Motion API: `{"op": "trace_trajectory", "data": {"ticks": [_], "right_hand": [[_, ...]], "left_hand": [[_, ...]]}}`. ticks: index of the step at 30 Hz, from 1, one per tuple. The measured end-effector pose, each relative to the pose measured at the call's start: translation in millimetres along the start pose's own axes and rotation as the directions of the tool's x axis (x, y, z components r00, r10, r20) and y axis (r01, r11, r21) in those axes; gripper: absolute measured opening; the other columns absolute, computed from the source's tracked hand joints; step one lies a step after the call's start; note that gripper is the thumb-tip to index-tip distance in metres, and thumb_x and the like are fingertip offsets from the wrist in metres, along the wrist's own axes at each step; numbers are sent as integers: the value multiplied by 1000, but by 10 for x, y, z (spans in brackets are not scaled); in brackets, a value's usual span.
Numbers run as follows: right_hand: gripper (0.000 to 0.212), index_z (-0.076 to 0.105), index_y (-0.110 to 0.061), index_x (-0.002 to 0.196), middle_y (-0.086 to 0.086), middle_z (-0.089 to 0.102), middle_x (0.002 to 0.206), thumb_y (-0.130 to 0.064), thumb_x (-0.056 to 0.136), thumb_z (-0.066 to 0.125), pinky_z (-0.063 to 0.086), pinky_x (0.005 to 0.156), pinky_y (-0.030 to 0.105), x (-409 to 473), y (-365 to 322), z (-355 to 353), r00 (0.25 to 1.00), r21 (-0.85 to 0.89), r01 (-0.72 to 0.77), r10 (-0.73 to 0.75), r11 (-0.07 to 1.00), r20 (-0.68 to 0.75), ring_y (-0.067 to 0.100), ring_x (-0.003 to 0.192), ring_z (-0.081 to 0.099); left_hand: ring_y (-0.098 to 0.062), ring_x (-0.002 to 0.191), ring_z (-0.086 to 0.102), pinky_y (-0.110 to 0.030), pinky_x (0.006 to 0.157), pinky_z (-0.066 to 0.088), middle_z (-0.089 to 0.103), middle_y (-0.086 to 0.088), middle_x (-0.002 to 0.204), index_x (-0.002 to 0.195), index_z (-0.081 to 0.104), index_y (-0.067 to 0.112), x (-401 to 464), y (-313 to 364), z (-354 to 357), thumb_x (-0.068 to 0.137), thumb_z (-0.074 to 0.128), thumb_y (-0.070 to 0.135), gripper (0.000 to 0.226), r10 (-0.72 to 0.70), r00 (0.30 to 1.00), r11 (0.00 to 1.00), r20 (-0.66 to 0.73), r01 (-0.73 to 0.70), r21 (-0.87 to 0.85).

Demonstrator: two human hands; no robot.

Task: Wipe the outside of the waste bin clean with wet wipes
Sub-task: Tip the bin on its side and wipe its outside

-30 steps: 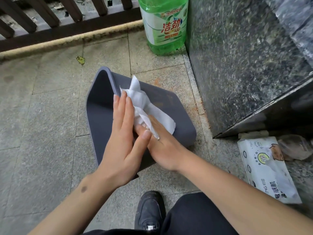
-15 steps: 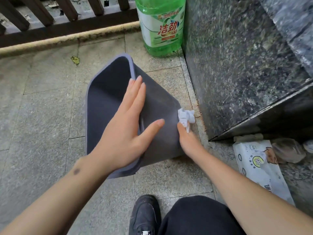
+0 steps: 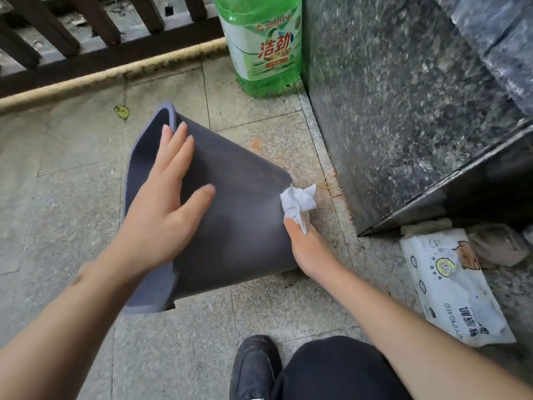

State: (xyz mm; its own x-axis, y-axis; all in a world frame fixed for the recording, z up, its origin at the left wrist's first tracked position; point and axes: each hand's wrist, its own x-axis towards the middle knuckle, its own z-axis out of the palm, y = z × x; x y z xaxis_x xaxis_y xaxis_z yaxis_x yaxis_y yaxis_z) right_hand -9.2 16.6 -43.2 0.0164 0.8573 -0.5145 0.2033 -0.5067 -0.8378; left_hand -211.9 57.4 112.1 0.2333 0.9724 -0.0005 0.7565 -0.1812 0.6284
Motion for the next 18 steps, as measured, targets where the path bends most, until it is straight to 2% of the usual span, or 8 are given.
{"op": "trace_trajectory", "data": {"ticks": [6, 9, 11, 13, 15, 16, 17, 18], "right_hand": [[41, 42, -33, 145, -3, 58, 134, -39, 105, 32, 42, 106, 39, 14, -20, 9, 1000, -4, -15, 15, 1000, 22, 19, 125, 53], [37, 46, -30, 137, -3, 59, 124, -34, 103, 33, 43, 80, 27, 33, -51, 33, 999, -30, -35, 34, 999, -11, 18, 109, 54], [34, 49, -27, 133, -2, 59, 122, -32, 103, 34, 36, 74, 26, 17, -124, 83, 1000, -14, -17, 17, 1000, -15, 15, 102, 52], [32, 51, -30, 130, -16, 61, 117, -30, 101, 36, 37, 79, 19, -52, -247, 153, 997, 13, 65, -65, 998, 33, 4, 102, 54], [23, 53, -35, 115, -37, 58, 94, -26, 100, 38, 37, 74, 3, -120, -427, 211, 979, 19, 185, -186, 983, 85, -15, 89, 52], [20, 53, -31, 112, -38, 57, 92, -24, 100, 38, 35, 77, 0, -149, -535, 241, 962, 22, 249, -250, 968, 108, -18, 89, 50], [21, 52, -29, 116, -35, 59, 104, -22, 101, 39, 34, 86, 1, -155, -650, 283, 934, 21, 333, -332, 943, 132, -17, 98, 49], [27, 51, -25, 126, -24, 59, 120, -20, 102, 38, 34, 100, 11, -163, -753, 342, 892, 9, 428, -424, 904, 158, -9, 114, 48]], "left_hand": [[1, 150, -15, 5, 102, -12, -3, 9, 168, 159, 11, 11, 212, -33, 33, 104, 36, 42, 67, -9, 1000, 973, -22, 14, 228], [3, 149, -18, 3, 104, -14, -9, 10, 168, 159, 6, 12, 211, -5, 45, 101, 29, 42, 70, -9, 1000, 969, -29, 15, 246], [3, 149, -19, 3, 105, -13, -10, 10, 168, 159, 5, 13, 221, 24, 39, 100, 29, 37, 69, -12, 1000, 973, -16, 15, 229], [3, 149, -18, 1, 106, -13, -10, 10, 168, 159, 4, 12, 222, 48, 41, 100, 30, 31, 68, -13, 1000, 978, 0, 12, 207], [3, 149, -18, 0, 108, -12, -10, 9, 168, 159, 5, 12, 218, 54, 40, 100, 31, 28, 68, -13, 1000, 979, 8, 11, 203], [2, 149, -18, -1, 108, -12, -10, 9, 168, 159, 5, 12, 219, 50, 36, 99, 30, 30, 68, -11, 1000, 976, 10, 9, 215], [2, 149, -18, -1, 109, -12, -9, 9, 168, 159, 6, 12, 221, 45, 33, 98, 29, 32, 69, -9, 1000, 973, 10, 6, 231], [2, 150, -18, -2, 109, -13, -8, 8, 168, 159, 6, 12, 223, 43, 34, 97, 28, 34, 69, -6, 1000, 970, 11, 3, 241]]}}
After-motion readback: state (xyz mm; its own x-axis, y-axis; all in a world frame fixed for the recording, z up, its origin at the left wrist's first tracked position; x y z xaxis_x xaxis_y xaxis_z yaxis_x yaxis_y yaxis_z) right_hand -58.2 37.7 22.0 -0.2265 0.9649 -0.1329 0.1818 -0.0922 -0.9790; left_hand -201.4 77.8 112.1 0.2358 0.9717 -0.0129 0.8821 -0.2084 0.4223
